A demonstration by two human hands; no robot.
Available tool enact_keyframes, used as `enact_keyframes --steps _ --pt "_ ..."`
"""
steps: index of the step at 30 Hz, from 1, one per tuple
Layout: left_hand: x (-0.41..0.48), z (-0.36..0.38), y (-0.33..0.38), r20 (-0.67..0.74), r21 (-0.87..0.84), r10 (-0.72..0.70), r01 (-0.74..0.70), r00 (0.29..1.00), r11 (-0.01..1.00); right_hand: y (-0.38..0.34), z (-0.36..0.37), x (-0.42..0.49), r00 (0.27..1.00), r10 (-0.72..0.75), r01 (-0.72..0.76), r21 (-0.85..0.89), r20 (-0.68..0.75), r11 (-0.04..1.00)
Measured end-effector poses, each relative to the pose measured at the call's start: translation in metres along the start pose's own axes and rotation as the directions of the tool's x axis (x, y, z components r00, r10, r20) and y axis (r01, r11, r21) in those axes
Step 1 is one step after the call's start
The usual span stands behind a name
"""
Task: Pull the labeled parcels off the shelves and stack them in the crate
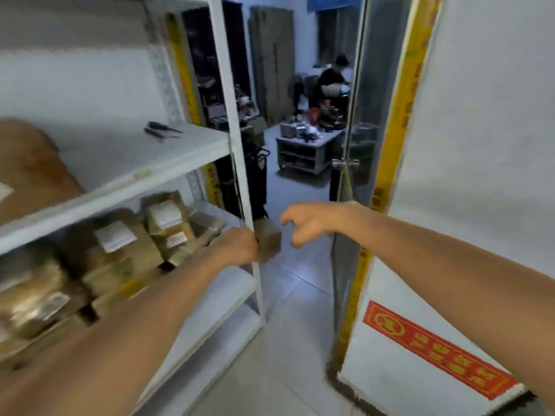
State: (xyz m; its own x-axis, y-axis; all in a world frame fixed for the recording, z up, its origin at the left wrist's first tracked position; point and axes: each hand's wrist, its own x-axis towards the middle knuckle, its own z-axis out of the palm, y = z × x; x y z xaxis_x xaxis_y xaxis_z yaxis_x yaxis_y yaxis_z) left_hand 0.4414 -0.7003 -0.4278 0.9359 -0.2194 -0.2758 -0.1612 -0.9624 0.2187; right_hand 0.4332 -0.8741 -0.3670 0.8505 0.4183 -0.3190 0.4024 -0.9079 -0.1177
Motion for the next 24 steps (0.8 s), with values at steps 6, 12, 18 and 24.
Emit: enact_keyframes --steps 6,12,18,24 --pt "-0.107 -0.007 -0.105 -0.117 -0.115 -0.412 0.400 0.903 0.909 -0.110 -0.013 0.051 0.930 -0.359 0.366 -0.100 0.084 0.925" --pt "-0.221 0.018 -0.150 -0.115 -0.198 -0.706 0.680 0.699 0.706 -0.227 0.012 0.053 0.762 -0.632 0.647 -0.222 0.141 0.730" --pt "-0.308 0.041 -0.185 -0.114 -0.243 -0.838 0.803 0.533 0.544 -0.319 0.049 0.040 0.591 -0.776 0.804 -0.234 0.220 0.546" --pt "-0.369 0.063 -0.231 -0.086 -0.311 -0.918 0.865 0.388 0.395 -0.389 0.083 0.038 0.519 -0.807 0.844 -0.317 0.281 0.432"
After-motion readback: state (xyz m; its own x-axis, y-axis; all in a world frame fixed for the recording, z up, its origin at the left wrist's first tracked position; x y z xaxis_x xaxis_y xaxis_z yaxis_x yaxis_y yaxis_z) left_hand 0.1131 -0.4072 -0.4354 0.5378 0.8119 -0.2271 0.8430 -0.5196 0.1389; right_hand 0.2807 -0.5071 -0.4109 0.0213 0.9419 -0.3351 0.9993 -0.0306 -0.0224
